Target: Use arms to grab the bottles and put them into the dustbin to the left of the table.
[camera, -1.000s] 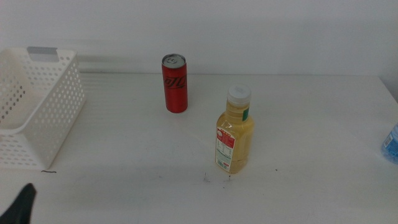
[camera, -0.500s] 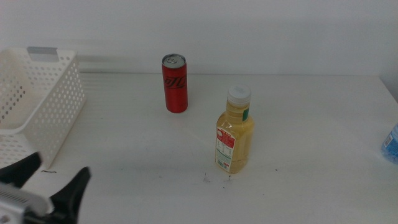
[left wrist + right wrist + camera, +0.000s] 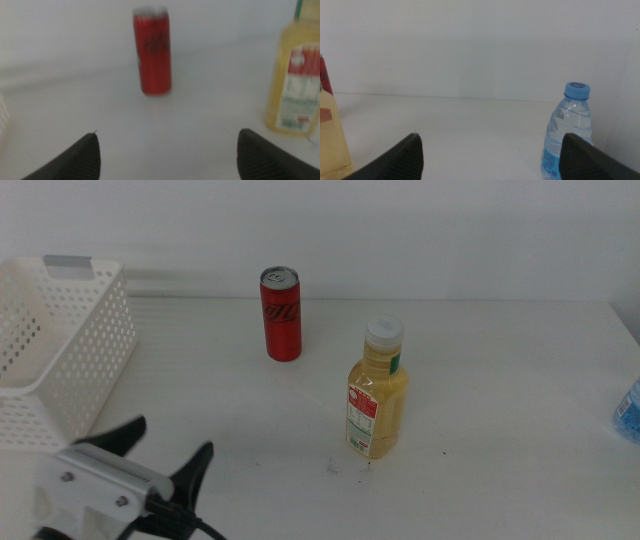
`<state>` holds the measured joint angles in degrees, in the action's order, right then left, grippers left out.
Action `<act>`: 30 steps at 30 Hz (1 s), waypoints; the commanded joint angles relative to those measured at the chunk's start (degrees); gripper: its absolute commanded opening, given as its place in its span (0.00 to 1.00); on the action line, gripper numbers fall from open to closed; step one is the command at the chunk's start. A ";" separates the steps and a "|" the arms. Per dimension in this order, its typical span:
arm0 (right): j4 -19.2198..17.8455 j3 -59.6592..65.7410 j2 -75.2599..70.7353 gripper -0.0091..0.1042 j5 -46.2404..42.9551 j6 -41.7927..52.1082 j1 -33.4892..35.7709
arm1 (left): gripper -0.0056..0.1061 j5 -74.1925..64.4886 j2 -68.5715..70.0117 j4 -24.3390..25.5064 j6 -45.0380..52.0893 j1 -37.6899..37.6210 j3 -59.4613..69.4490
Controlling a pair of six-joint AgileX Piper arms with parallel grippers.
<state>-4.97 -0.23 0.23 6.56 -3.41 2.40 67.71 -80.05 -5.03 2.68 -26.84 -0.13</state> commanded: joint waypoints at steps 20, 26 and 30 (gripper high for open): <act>-0.69 0.23 -0.23 0.89 -0.45 0.35 -0.12 | 0.89 2.25 -3.46 0.60 -6.63 -0.07 0.13; -0.69 0.23 -0.23 0.89 -0.45 0.35 -0.12 | 0.89 2.25 -3.56 0.49 -7.17 -0.07 -1.92; -0.69 0.23 -0.23 0.89 -0.45 0.35 -0.12 | 0.89 -1.10 -3.68 0.49 -7.07 -0.07 -6.43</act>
<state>-5.07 -0.23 0.23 6.56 -3.41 2.40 68.12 -83.90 -3.84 -3.62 -26.84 -4.47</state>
